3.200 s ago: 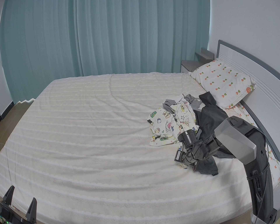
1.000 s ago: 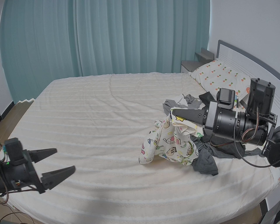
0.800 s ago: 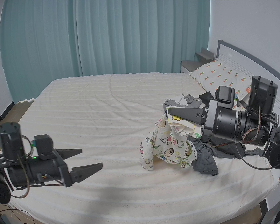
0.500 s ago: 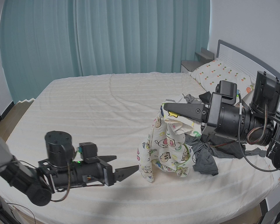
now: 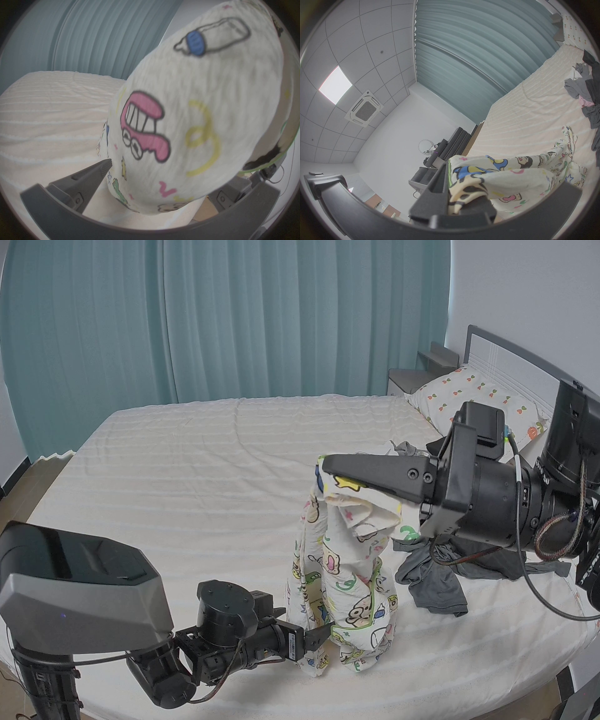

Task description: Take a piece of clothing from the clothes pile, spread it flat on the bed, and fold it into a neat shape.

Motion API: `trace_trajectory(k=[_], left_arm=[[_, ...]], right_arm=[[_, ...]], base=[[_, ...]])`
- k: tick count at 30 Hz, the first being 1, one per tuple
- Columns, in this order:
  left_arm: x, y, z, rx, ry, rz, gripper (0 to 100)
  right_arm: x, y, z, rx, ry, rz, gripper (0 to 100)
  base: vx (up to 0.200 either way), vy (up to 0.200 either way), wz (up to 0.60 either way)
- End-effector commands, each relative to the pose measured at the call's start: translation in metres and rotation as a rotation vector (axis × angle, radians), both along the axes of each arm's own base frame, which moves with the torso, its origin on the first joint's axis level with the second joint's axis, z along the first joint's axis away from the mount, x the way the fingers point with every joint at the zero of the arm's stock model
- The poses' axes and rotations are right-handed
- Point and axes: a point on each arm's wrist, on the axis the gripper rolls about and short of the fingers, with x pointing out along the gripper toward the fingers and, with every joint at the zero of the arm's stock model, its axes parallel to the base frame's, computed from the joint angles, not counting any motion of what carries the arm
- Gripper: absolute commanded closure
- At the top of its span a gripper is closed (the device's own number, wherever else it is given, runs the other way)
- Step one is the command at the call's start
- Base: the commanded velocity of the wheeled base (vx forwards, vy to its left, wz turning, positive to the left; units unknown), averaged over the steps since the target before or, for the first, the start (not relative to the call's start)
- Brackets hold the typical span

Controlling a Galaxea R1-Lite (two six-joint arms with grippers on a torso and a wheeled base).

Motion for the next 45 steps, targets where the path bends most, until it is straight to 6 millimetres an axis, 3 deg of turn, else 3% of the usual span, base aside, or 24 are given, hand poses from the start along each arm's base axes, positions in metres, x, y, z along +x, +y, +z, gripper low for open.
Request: trace_trajectory(k=[1,11,12,22,35,39,45], left_arm=[[-0.002,0.0,-0.017,0.04,0.042,0.0,0],[0.003,-0.005,-0.03,0.051,0.059,0.003,0],[0.002,-0.005,-0.031,0.05,0.062,0.003,100],[-0.006,0.0,-0.042,0.052,0.132,0.063,100],[-0.02,0.027,-0.034,0.01,0.089,0.097,100],[-0.024,0.04,-0.02,-0.022,0.068,0.111,100],[-0.022,0.072,0.023,-0.115,-0.014,0.181,100]], right_arm=[[0.003,-0.002,-0.004,-0.01,0.01,-0.013,100],[0.007,-0.007,-0.006,0.004,0.058,-0.034,100],[0.008,-0.008,-0.006,0.005,0.062,-0.036,100],[0.017,-0.019,-0.014,-0.013,0.082,-0.084,100],[0.039,-0.045,-0.024,-0.033,0.11,-0.206,100],[0.047,-0.053,-0.028,-0.041,0.119,-0.247,100],[0.068,-0.068,-0.042,-0.082,0.133,-0.332,100]], base=[[0.0,0.0,0.0],[0.0,0.0,0.0],[0.0,0.0,0.0],[0.0,0.0,0.0],[0.0,0.0,0.0],[0.0,0.0,0.0],[0.0,0.0,0.0]])
